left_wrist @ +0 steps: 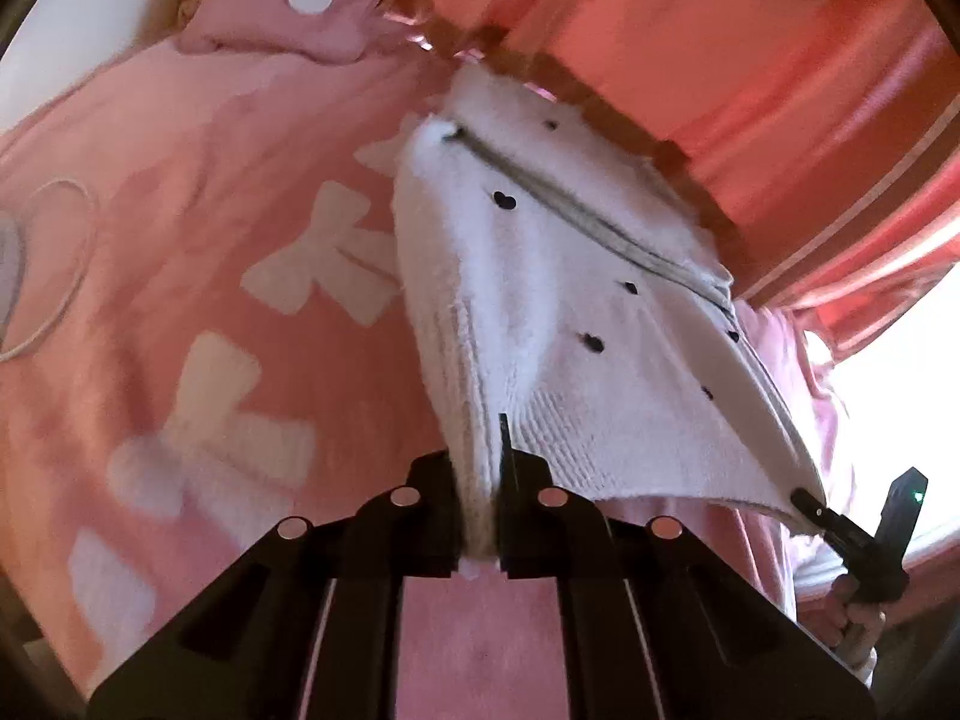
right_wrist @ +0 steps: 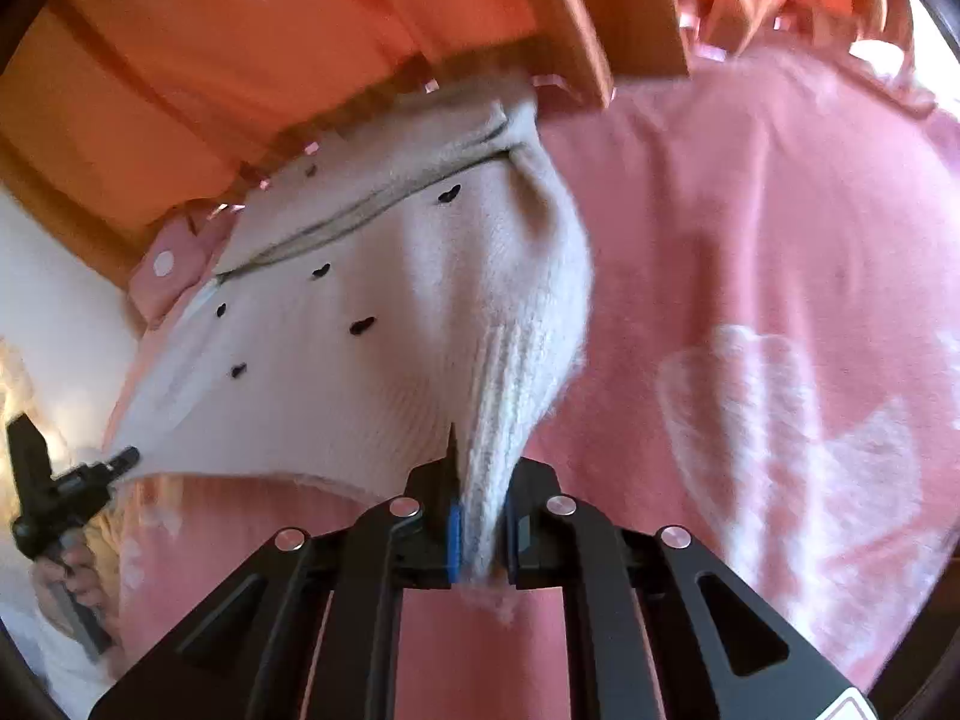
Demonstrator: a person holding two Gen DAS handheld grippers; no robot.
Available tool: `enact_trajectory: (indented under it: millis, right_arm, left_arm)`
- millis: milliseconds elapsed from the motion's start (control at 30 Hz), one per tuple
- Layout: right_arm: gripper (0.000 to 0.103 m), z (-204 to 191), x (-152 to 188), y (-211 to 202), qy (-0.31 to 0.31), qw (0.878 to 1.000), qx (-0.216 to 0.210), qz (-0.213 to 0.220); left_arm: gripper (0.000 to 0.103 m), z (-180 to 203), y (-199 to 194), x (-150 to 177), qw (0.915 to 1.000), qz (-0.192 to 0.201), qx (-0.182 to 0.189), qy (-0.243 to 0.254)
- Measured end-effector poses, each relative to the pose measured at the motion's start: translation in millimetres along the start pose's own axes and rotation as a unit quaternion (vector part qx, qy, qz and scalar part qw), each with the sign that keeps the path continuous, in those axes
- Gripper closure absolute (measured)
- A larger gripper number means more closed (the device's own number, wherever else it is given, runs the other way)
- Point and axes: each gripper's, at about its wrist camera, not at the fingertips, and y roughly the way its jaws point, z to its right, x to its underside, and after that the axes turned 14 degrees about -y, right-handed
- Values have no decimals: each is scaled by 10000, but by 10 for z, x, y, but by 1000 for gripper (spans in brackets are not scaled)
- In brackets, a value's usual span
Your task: Fold small clothes
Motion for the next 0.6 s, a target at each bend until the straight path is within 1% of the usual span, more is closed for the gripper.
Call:
enact_trajectory:
  millis: [100, 167, 200, 233, 267, 300, 333, 367, 400, 433, 500, 533, 567, 600]
  right_arm:
    - [94, -41, 314, -222, -71, 10000, 46, -27]
    - [94, -28, 651, -345, -5, 9997, -31, -238]
    - [94, -32, 758, -393, -1, 9995, -44, -312]
    - [94, -18, 970, -484, -30, 9989, -62, -473]
    - [94, -10, 1060, -528, -43, 9986, -103, -525]
    - [94, -8, 1195, -661, -61, 9983, -256, -512]
    - [94, -29, 1252, -774, -97, 9981, -324, -507]
    - [94, -66, 1272, -849, -134, 9982, -352, -477]
    - [94, -84, 1254, -995, -225, 9982, -436, -331]
    - [94, -100, 1202, -1075, -277, 9984, -465, -190]
    - [94, -84, 978, -1246, -360, 9977, -507, 287]
    - [94, -43, 781, -1316, -357, 9952, -598, 686]
    - [94, 14, 599, -1331, -313, 9921, -676, 1009]
    - [94, 118, 343, -1289, -166, 9870, -797, 1387]
  left_arm:
    - [97, -3, -237, 337, 9997, -87, 12, 214]
    - [97, -73, -368, 669, 9992, -297, 35, 262]
    - [97, -56, -426, 770, 9990, -361, 32, 264]
    - [97, -90, -504, 910, 9986, -447, 34, 263]
    - [97, -145, -613, 1083, 9982, -537, 33, 254]
    - [97, -159, -692, 1195, 9980, -585, 20, 231]
    - [97, -191, -797, 1329, 9975, -680, 75, 164]
    - [97, -182, -872, 1384, 9972, -723, 156, 82]
    - [97, -171, -955, 1392, 9971, -709, 257, 31]
    - [97, -120, -1053, 1363, 9975, -609, 352, 54]
    - [96, 117, -1283, 1139, 9982, -56, 488, 350]
    - [96, 212, -1318, 1048, 9973, 146, 562, 455]
    - [96, 353, -1340, 857, 9951, 475, 611, 621]
    - [96, 475, -1312, 677, 9928, 728, 609, 729]
